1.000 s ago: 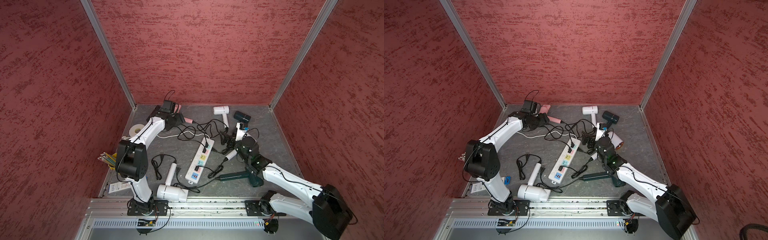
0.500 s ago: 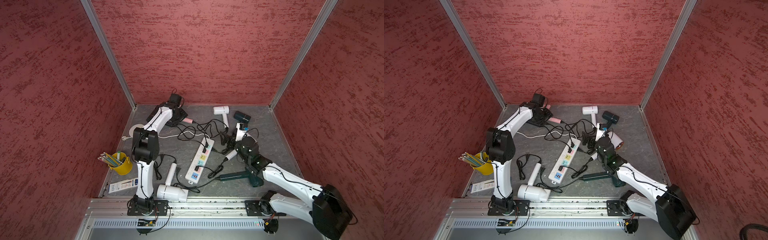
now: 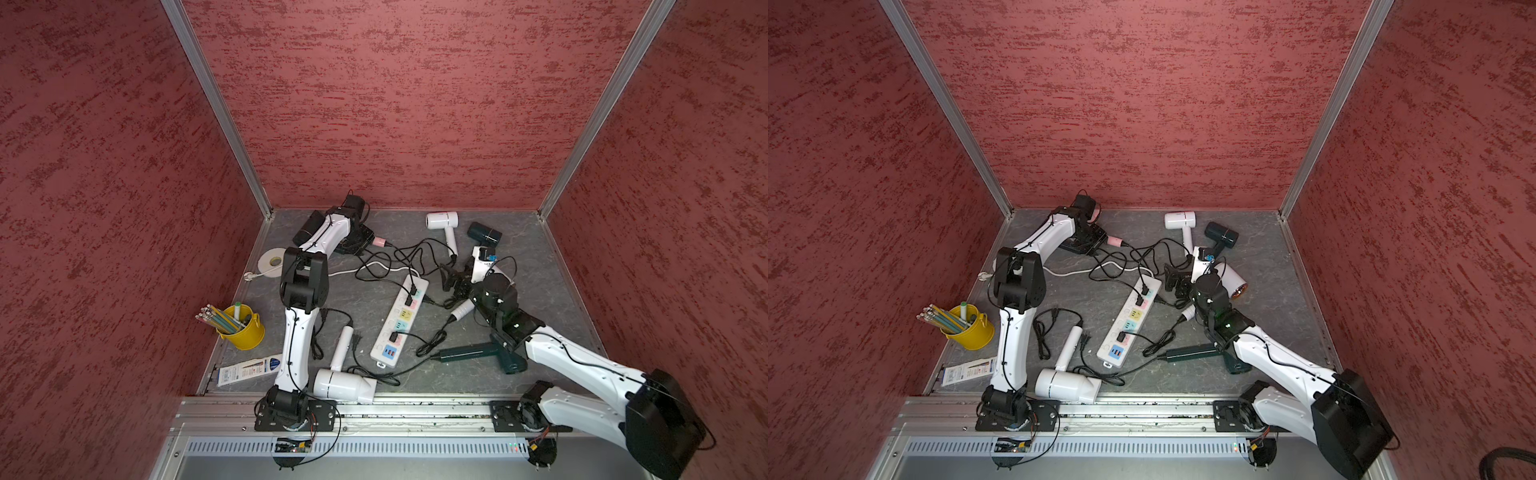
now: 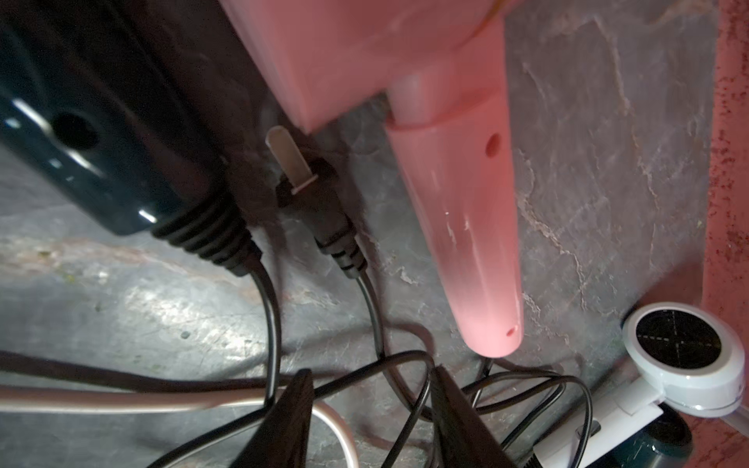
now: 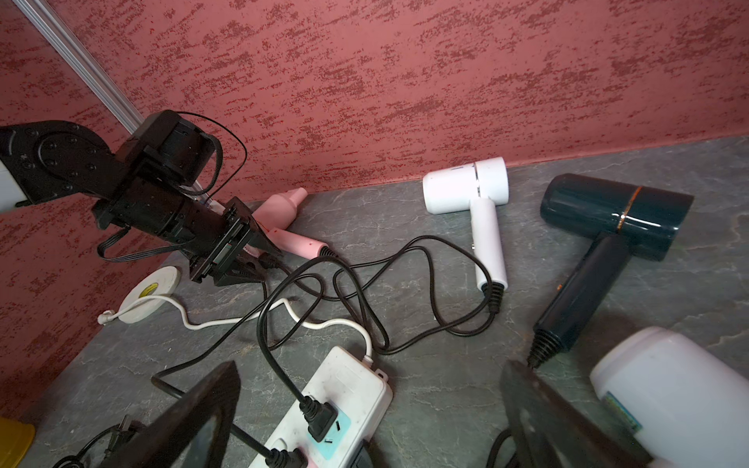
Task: Charge the blow dryers
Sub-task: Pick up the plug from the center of the board.
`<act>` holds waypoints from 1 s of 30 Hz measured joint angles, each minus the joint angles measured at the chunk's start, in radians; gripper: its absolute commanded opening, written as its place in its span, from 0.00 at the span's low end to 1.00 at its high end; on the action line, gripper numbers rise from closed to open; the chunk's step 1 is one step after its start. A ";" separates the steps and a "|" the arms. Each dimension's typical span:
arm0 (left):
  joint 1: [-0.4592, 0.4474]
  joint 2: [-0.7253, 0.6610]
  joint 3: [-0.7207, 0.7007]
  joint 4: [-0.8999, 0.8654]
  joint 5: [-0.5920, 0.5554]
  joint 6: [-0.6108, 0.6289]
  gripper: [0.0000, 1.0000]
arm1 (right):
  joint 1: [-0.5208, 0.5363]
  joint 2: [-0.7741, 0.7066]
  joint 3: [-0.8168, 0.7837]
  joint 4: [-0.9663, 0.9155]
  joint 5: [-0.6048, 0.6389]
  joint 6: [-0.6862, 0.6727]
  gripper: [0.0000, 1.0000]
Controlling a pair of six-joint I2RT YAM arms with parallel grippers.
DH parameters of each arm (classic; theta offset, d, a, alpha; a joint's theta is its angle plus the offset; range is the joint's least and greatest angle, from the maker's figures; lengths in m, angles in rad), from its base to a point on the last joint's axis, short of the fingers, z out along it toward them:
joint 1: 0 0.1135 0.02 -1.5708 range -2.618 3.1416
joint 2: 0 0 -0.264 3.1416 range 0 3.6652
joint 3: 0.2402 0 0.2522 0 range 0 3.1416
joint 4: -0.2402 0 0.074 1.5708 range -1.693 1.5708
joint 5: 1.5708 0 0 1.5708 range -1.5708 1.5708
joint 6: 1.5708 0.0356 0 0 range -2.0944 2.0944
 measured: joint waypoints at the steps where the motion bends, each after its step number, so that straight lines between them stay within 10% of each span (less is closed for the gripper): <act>1: 0.001 0.006 0.005 -0.003 0.004 -0.009 0.46 | 0.000 0.000 0.000 0.000 0.000 0.000 1.00; 30: 0.003 0.077 0.016 0.092 0.070 -0.082 0.37 | -0.001 0.008 0.000 -0.011 -0.001 0.000 1.00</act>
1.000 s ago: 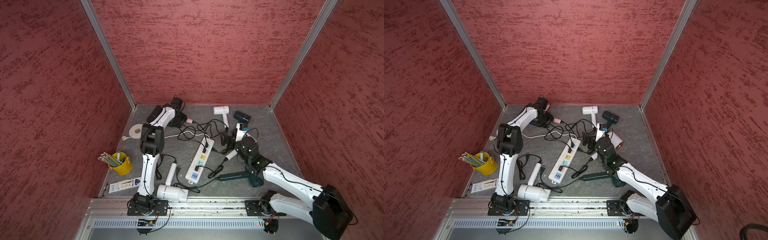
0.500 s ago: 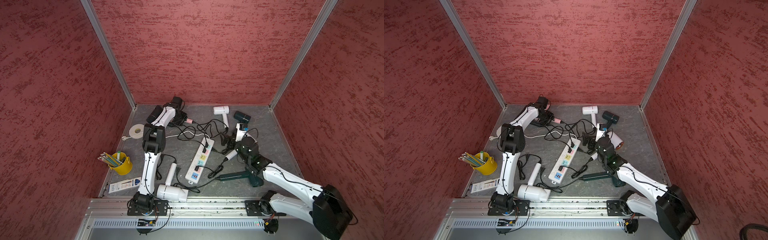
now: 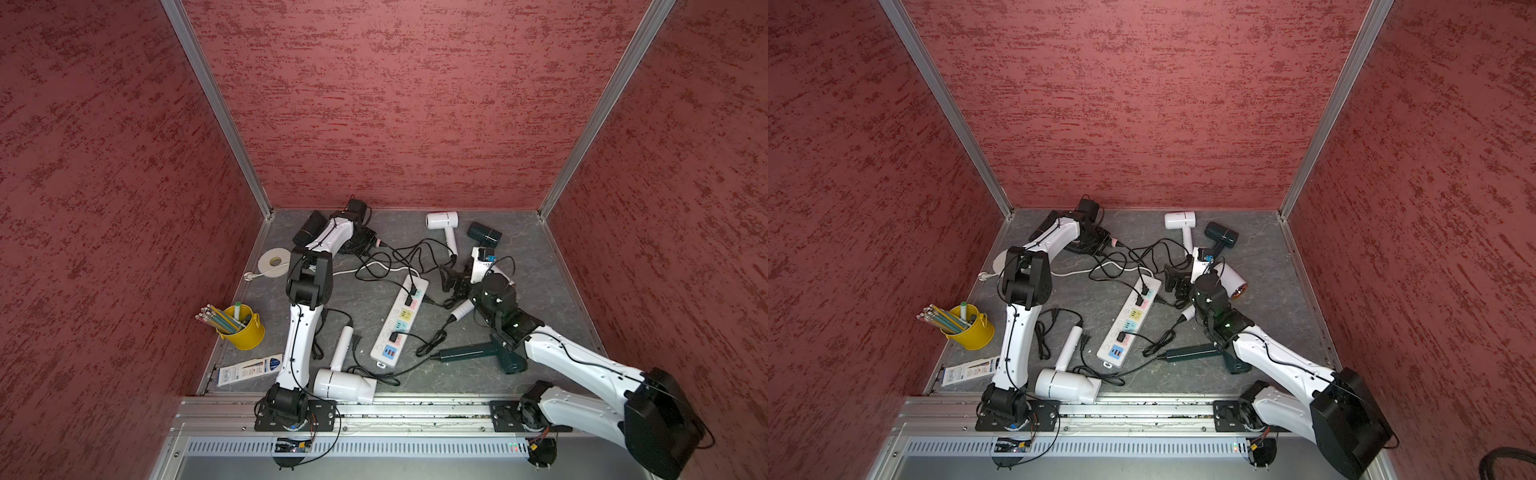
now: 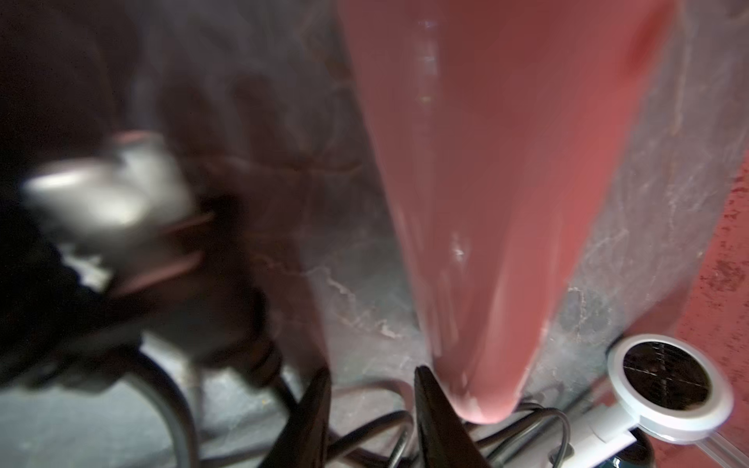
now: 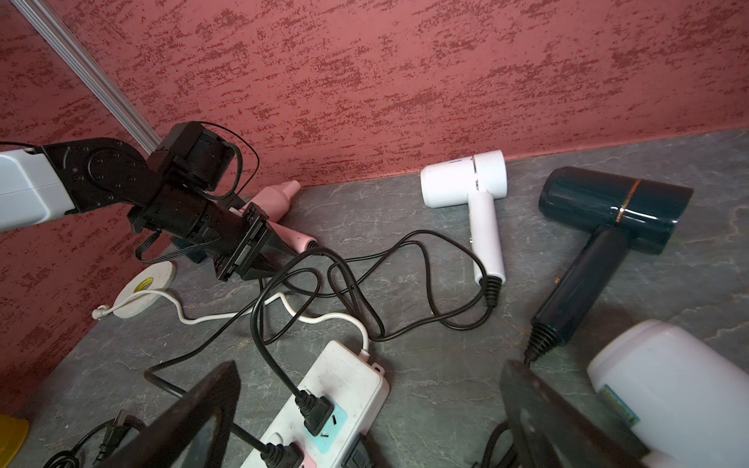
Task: Charge the blow dryers
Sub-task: Pick up the plug from the center of the board.
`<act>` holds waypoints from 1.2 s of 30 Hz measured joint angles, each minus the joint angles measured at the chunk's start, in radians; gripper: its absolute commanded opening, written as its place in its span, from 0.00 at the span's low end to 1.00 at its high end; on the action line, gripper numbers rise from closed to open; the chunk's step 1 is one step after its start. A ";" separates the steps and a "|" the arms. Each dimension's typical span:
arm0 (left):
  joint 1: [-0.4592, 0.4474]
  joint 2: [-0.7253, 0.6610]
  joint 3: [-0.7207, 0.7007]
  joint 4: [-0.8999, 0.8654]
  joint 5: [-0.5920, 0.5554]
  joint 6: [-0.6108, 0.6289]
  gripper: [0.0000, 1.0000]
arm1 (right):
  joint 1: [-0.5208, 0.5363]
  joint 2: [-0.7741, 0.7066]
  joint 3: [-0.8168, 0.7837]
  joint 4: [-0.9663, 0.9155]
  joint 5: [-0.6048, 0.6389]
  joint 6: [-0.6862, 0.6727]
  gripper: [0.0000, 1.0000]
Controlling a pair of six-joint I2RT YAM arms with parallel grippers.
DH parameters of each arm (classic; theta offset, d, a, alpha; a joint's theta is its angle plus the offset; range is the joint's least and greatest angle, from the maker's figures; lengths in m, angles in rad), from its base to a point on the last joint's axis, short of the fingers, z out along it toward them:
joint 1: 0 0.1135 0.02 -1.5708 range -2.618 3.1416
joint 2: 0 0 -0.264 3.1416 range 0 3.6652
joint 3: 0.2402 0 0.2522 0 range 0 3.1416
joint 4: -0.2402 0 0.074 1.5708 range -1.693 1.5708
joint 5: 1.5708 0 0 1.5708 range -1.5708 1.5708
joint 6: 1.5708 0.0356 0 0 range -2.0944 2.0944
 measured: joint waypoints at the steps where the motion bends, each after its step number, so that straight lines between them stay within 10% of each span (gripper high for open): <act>1: 0.001 -0.011 -0.022 0.009 0.001 -0.001 0.37 | 0.000 0.000 0.000 0.000 0.000 0.000 1.00; 36: 0.002 -0.095 -0.075 0.010 -0.083 0.057 0.47 | -0.002 0.018 0.000 0.000 -0.010 0.000 1.00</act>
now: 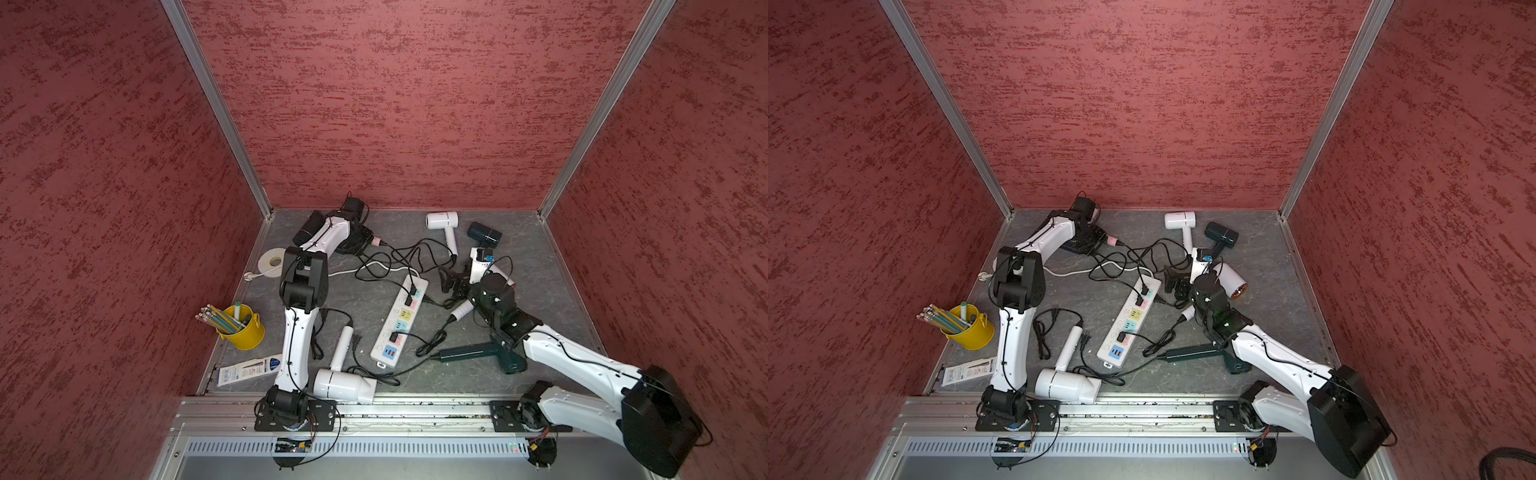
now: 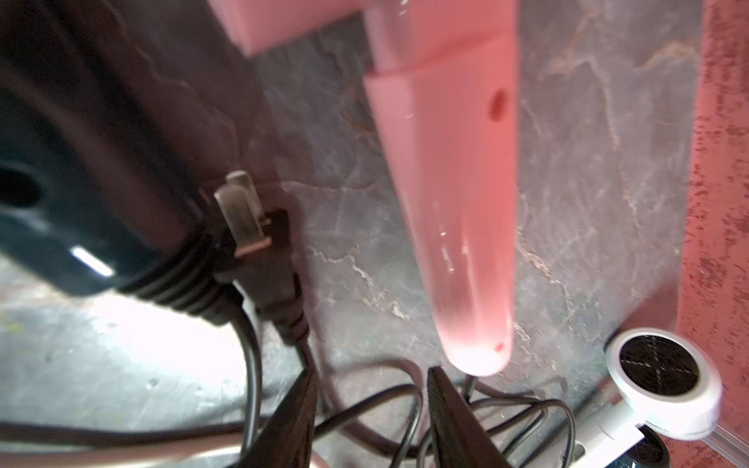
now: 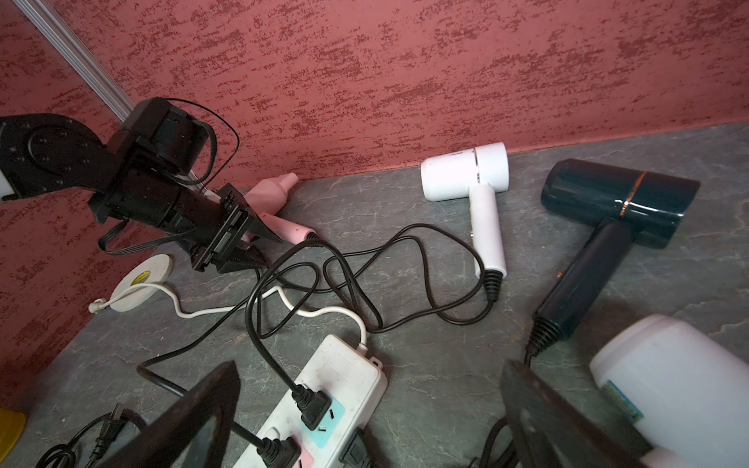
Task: Charge the blow dryers
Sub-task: Pick up the plug from the center of the board.
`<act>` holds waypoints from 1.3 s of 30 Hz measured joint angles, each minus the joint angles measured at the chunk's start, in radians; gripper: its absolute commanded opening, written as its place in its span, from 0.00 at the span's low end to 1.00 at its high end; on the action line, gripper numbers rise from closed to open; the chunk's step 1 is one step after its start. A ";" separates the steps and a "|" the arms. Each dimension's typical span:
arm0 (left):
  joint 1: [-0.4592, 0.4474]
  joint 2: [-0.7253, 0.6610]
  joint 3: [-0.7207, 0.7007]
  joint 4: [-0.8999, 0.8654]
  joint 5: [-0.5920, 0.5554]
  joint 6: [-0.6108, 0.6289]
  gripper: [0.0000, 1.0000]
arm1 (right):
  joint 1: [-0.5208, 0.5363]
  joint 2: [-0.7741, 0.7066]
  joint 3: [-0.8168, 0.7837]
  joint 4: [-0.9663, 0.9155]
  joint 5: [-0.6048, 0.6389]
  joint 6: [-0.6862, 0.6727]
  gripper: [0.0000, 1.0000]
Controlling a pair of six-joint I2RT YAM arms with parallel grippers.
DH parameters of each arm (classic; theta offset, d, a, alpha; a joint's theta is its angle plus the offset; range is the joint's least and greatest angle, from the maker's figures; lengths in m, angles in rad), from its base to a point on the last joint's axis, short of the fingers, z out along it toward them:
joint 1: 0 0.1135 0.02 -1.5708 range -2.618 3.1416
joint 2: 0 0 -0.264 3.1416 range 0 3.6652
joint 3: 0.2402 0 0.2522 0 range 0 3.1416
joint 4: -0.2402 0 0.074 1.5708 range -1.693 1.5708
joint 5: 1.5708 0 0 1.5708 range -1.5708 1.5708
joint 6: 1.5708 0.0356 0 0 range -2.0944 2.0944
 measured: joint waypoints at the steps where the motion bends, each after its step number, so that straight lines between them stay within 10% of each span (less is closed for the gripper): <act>1: -0.001 -0.005 0.000 0.000 -0.001 0.004 0.47 | 0.000 0.002 0.000 0.000 0.000 0.000 1.00; 21: -0.006 0.008 -0.010 -0.009 -0.028 0.000 0.38 | -0.001 0.017 0.000 0.000 -0.002 0.000 1.00; 39: -0.018 0.069 0.024 -0.001 -0.002 -0.009 0.00 | -0.001 0.025 0.000 0.000 -0.008 0.000 1.00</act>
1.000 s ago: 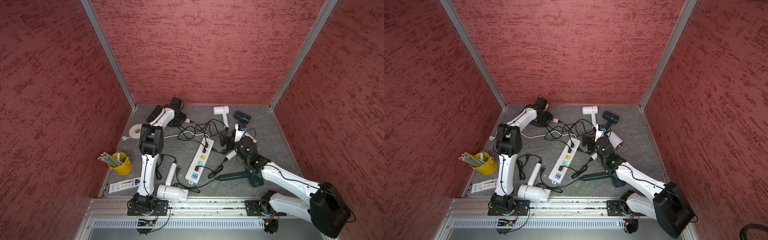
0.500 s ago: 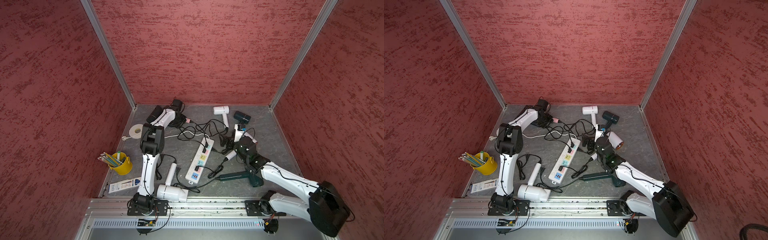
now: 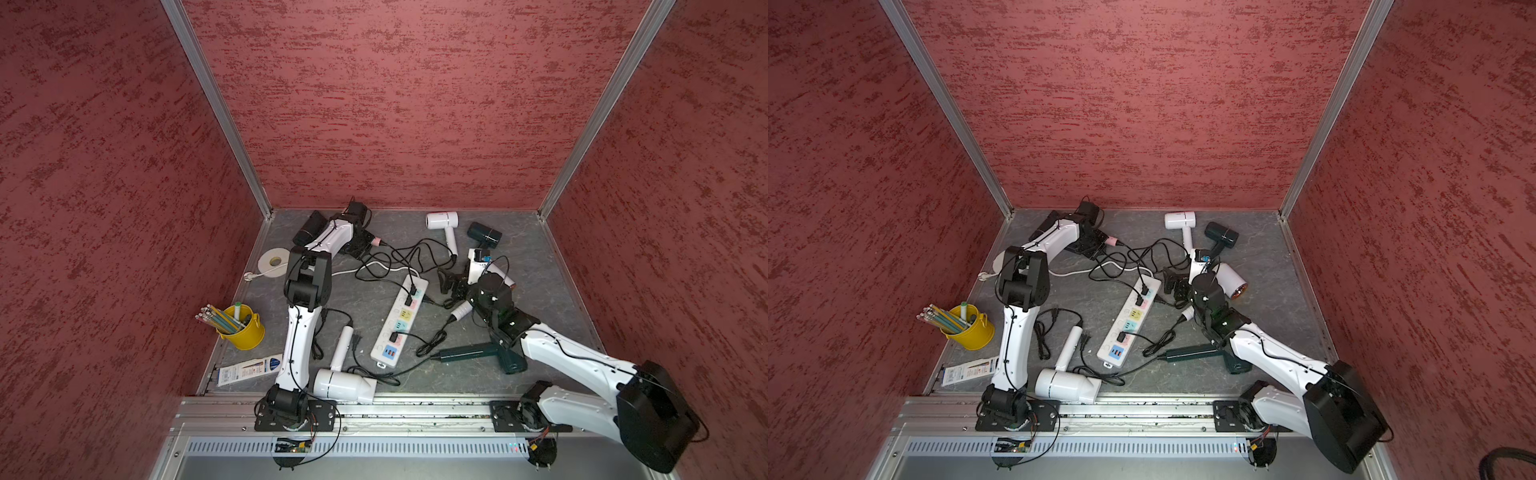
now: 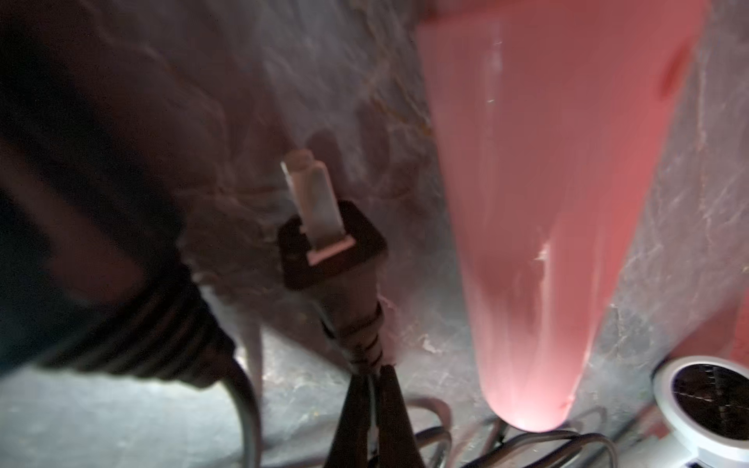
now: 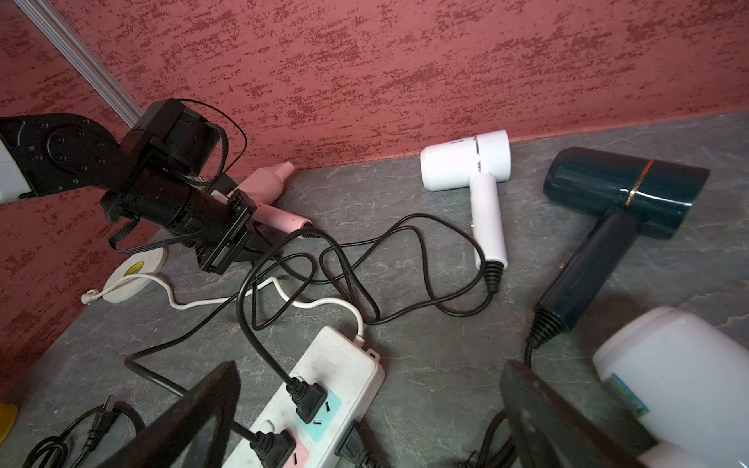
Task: Charge the blow dryers
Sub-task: Pick up the plug from the center of the board.
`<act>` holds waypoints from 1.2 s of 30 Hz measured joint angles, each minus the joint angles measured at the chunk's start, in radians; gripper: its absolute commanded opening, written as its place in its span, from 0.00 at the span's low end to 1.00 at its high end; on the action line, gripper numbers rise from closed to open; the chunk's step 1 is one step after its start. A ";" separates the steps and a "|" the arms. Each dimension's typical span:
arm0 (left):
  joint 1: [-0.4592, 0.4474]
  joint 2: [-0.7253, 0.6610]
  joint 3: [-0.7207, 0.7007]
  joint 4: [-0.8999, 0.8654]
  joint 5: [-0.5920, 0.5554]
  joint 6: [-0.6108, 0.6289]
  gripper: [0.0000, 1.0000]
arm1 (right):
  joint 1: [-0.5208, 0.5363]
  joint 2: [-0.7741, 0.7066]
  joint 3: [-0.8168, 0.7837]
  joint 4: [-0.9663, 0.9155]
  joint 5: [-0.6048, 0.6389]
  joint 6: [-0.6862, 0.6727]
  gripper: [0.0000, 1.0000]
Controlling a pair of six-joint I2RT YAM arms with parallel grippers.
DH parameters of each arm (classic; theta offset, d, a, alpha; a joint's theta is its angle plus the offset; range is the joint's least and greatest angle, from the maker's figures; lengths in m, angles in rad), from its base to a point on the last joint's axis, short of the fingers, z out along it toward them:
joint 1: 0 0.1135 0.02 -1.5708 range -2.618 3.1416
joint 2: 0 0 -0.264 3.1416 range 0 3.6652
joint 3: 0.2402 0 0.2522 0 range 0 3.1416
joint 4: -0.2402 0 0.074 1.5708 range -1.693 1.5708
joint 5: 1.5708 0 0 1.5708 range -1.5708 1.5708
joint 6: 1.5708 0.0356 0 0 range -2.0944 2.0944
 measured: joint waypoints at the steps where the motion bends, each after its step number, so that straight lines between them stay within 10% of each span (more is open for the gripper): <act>1: -0.002 0.002 0.009 -0.002 0.002 0.000 0.00 | 0.000 0.001 0.000 0.000 0.000 0.000 1.00; 36: -0.150 -0.163 0.270 0.090 -0.004 0.104 0.00 | -0.007 0.004 0.000 -0.013 0.067 0.011 1.00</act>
